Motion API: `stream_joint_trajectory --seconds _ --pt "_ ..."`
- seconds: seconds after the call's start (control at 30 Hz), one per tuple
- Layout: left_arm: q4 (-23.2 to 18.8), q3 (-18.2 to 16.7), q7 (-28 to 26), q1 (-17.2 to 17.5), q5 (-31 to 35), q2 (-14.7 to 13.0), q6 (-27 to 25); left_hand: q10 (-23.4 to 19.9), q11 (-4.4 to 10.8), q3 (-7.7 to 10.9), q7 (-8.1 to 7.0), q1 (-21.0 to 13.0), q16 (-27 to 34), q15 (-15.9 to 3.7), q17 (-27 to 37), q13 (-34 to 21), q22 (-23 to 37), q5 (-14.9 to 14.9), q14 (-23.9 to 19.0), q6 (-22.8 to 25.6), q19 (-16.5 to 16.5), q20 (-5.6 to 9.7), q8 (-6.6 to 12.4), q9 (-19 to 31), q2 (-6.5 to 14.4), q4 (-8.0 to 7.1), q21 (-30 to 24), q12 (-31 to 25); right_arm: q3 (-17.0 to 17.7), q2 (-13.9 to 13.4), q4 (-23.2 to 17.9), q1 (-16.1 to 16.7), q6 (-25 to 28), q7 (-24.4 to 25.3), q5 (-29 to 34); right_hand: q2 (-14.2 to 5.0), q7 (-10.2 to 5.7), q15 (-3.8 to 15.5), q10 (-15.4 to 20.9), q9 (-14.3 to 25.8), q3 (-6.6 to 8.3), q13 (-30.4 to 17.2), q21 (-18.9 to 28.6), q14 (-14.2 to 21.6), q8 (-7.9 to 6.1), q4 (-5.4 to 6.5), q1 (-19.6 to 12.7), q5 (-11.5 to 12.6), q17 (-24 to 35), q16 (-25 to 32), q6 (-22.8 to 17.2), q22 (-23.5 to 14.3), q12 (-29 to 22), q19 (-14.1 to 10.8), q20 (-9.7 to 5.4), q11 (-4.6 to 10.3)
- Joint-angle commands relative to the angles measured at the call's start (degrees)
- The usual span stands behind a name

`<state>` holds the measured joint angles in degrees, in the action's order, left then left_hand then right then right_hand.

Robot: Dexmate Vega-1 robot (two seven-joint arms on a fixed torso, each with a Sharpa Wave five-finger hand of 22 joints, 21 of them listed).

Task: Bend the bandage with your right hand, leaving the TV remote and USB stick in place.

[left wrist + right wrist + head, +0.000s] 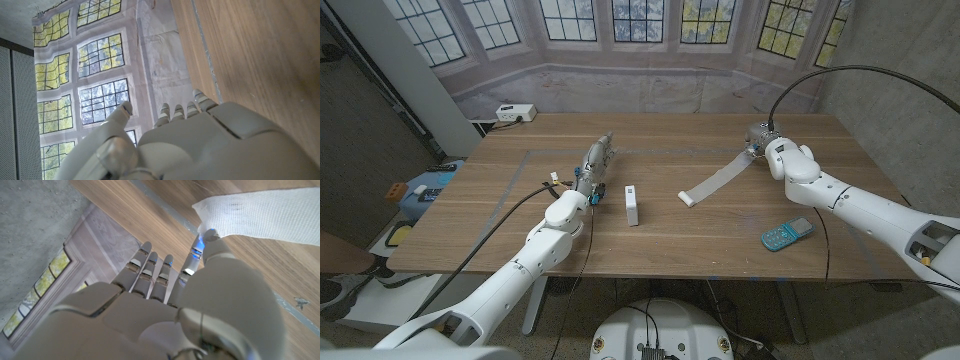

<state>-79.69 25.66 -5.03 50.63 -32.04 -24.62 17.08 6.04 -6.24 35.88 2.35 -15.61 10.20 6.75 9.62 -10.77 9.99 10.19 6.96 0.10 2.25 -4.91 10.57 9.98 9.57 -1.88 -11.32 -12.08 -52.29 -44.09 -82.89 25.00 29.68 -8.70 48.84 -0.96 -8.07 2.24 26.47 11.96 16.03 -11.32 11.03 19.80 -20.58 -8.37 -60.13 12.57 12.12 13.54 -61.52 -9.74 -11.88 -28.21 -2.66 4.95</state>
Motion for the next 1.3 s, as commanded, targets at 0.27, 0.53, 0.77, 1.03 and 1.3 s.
stream_joint_trajectory --seconds 0.27,0.53,0.77,1.03,1.3 --pt "1.03 -0.45 1.45 0.17 -0.94 -0.14 1.14 -0.46 -0.12 -0.13 0.04 -0.34 -0.07 0.29 0.01 -0.23 0.26 -0.18 -0.40 0.11 0.18 -0.41 -0.05 0.27 0.02 0.48 -0.20 0.12 -0.48 0.30 -5.07 1.04 6.74 -4.72 4.42 -0.06 0.39 4.96 0.42 0.20 -0.28 -0.12 0.06 0.67 -0.44 0.22 0.70 0.10 0.21 0.17 -0.78 -0.08 0.02 0.08 -1.18 -0.45" --pt "1.77 -0.57 2.09 0.08 -1.27 0.01 1.77 -0.44 -0.17 -0.16 0.10 -0.41 -0.05 0.27 0.02 -0.23 0.26 -0.19 -0.43 0.21 0.18 -0.46 -0.02 0.27 0.11 0.57 -0.20 0.13 -0.99 1.04 -6.12 0.61 9.32 -8.07 6.42 -0.25 0.54 4.83 0.65 0.17 -0.31 -0.11 0.07 0.89 -0.50 0.16 0.56 0.11 0.21 0.26 -1.06 -0.09 0.02 0.10 -1.01 -0.62" --pt "2.48 -0.78 2.69 0.04 -1.70 0.11 2.30 -0.48 -0.19 -0.18 0.17 -0.47 -0.05 0.30 0.01 -0.23 0.26 -0.19 -0.43 0.23 0.20 -0.44 -0.02 0.27 0.13 0.65 -0.21 0.12 -1.85 2.95 -5.69 -0.32 12.26 -10.80 8.18 -0.48 0.78 4.55 1.08 0.14 -0.31 -0.09 0.07 1.20 -0.51 0.09 0.39 0.10 0.21 0.39 -1.24 -0.11 -0.04 0.17 -0.56 -0.65" --pt "3.35 -1.06 3.40 -0.06 -2.17 0.14 2.86 -0.51 -0.16 -0.24 0.17 -0.55 -0.05 0.32 0.01 -0.23 0.26 -0.21 -0.43 0.23 0.21 -0.44 -0.03 0.27 0.11 0.77 -0.21 0.11 -3.18 4.88 -5.14 -2.00 14.52 -14.18 9.73 -0.75 1.18 4.31 1.34 0.12 -0.25 -0.08 0.04 1.30 -0.54 -0.05 0.05 0.06 0.20 0.43 -1.49 -0.12 -0.04 0.34 -0.29 -1.14" --pt "4.19 -1.30 4.19 -0.31 -2.54 0.14 3.45 -0.47 -0.13 -0.29 0.18 -0.61 -0.05 0.37 0.01 -0.23 0.26 -0.22 -0.43 0.26 0.21 -0.45 -0.03 0.27 0.13 0.86 -0.21 0.13 -4.22 5.86 -5.46 -3.14 16.14 -17.06 10.70 -0.83 1.39 3.84 1.46 0.09 -0.30 -0.07 0.02 1.32 -0.57 -0.17 -0.17 -0.03 0.16 0.41 -1.75 -0.13 0.02 0.50 0.01 -1.72"
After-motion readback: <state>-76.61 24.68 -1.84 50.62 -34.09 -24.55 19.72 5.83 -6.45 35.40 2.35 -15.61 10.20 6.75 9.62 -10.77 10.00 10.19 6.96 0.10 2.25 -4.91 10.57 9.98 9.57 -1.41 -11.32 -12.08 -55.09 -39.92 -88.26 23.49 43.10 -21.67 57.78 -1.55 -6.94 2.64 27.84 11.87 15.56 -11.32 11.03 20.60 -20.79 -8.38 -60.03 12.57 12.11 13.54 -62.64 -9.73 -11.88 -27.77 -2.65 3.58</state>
